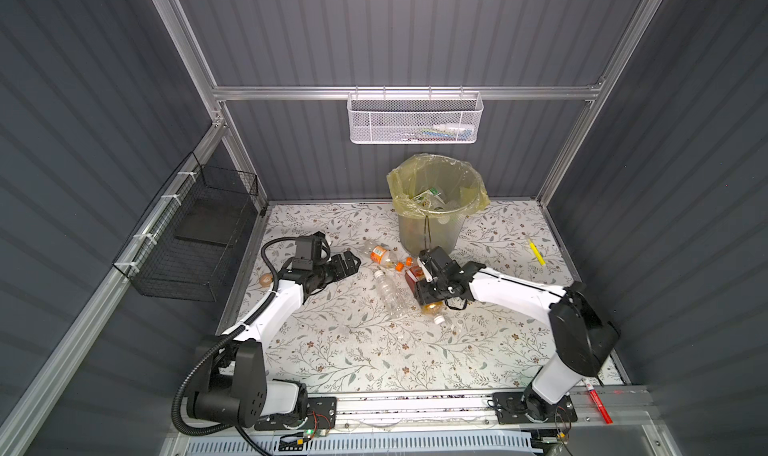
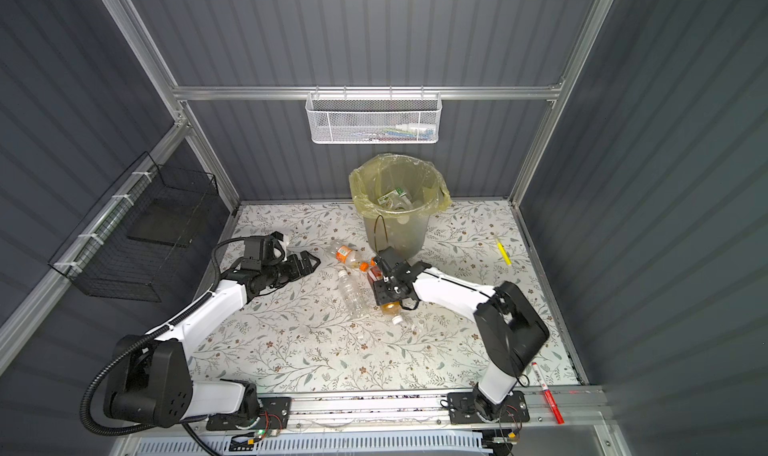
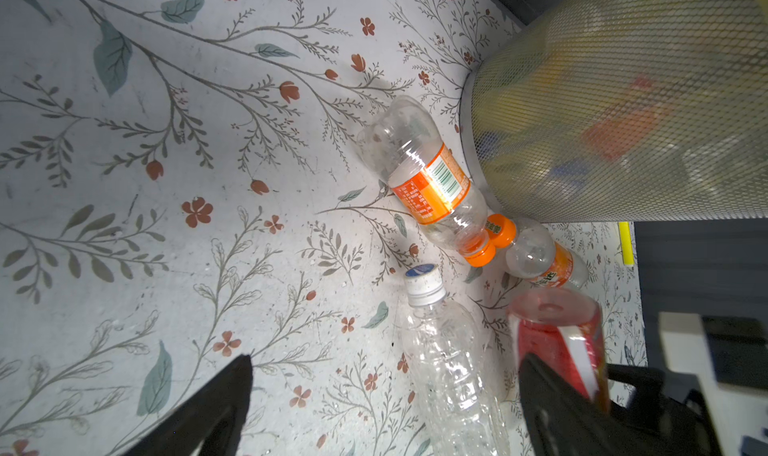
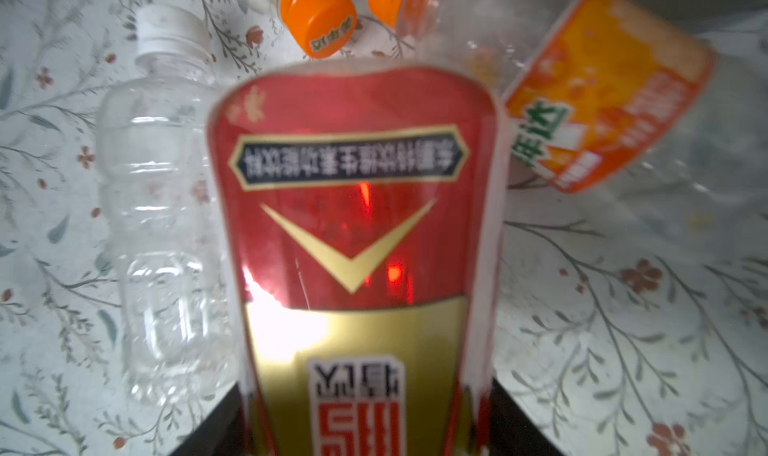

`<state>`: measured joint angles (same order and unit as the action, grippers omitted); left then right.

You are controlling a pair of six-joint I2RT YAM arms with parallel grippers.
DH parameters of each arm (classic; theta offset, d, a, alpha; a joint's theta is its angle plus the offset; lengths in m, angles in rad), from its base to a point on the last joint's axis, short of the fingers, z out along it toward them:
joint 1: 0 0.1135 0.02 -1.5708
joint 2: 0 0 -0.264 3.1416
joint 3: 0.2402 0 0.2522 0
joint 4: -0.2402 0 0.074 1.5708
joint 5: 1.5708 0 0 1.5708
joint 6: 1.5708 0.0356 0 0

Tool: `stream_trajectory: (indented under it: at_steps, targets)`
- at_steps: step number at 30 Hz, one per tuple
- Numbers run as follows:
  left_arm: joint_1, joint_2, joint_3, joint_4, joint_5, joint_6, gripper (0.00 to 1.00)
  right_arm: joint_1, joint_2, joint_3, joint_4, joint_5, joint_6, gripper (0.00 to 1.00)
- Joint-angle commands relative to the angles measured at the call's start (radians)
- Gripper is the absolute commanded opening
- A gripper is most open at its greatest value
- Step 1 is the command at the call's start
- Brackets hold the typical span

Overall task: Throw the plastic bottles in the bin
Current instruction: 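Lift the red-and-gold bottle over the bin and release it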

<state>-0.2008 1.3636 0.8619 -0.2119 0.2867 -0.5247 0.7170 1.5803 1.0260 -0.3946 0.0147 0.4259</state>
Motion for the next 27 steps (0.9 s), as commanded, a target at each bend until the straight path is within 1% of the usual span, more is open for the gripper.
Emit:
stream_trajectory:
  at_steps: [1, 3, 4, 5, 6, 7, 9, 11, 12, 15, 17, 18, 20, 22, 24, 25, 27]
  targets:
    - [0.008, 0.024, 0.003, 0.017, 0.03, 0.008, 1.0, -0.061, -0.158, -0.129, 0.033, -0.001, 0.133, 0.62]
    - [0.008, 0.034, 0.003, 0.029, 0.035, 0.002, 1.0, -0.119, -0.272, -0.243, 0.048, -0.011, 0.194, 0.62]
    - [0.007, 0.04, 0.003, 0.037, 0.035, -0.001, 1.0, -0.17, -0.334, -0.309, 0.057, -0.025, 0.228, 0.62]
    - [0.008, 0.047, 0.007, 0.04, 0.062, -0.001, 0.99, -0.23, -0.391, -0.367, 0.06, -0.048, 0.255, 0.62]
    - [0.008, 0.053, 0.009, 0.039, 0.062, -0.001, 0.99, -0.269, -0.435, -0.416, 0.063, -0.068, 0.273, 0.62]
    - [0.008, 0.062, 0.015, 0.039, 0.064, -0.001, 0.98, -0.333, -0.503, -0.478, 0.067, -0.091, 0.295, 0.62]
    - [0.006, 0.073, 0.024, 0.041, 0.07, -0.001, 0.98, -0.435, -0.604, -0.568, 0.06, -0.128, 0.312, 0.62]
    - [0.004, 0.08, 0.031, 0.043, 0.08, -0.004, 0.98, -0.509, -0.679, -0.608, 0.02, -0.153, 0.304, 0.63]
    - [0.0, 0.081, 0.035, 0.043, 0.081, -0.005, 0.98, -0.528, -0.698, -0.609, -0.01, -0.151, 0.292, 0.63]
    - [-0.031, 0.081, 0.046, 0.023, 0.053, 0.008, 0.98, -0.584, -0.724, -0.567, -0.051, -0.155, 0.25, 0.64]
    - [-0.077, 0.089, 0.067, -0.017, -0.009, 0.029, 0.98, -0.621, -0.693, -0.47, -0.048, -0.185, 0.218, 0.63]
    - [-0.098, 0.093, 0.072, -0.029, -0.024, 0.031, 0.98, -0.628, -0.66, -0.385, -0.055, -0.196, 0.202, 0.63]
    - [-0.142, 0.096, 0.072, -0.032, -0.04, 0.019, 0.98, -0.629, -0.554, -0.131, -0.103, -0.234, 0.16, 0.63]
    - [-0.178, 0.097, 0.056, -0.019, -0.049, 0.0, 0.97, -0.619, -0.414, 0.145, -0.152, -0.288, 0.162, 0.63]
    - [-0.199, 0.103, 0.033, -0.004, -0.055, -0.024, 0.98, -0.592, -0.258, 0.467, -0.212, -0.34, 0.185, 0.66]
    - [-0.211, 0.107, 0.023, -0.002, -0.067, -0.037, 0.98, -0.579, -0.168, 0.666, -0.258, -0.397, 0.201, 0.7]
    - [-0.23, 0.106, 0.009, 0.003, -0.071, -0.059, 0.98, -0.567, -0.009, 0.961, -0.363, -0.427, 0.215, 0.89]
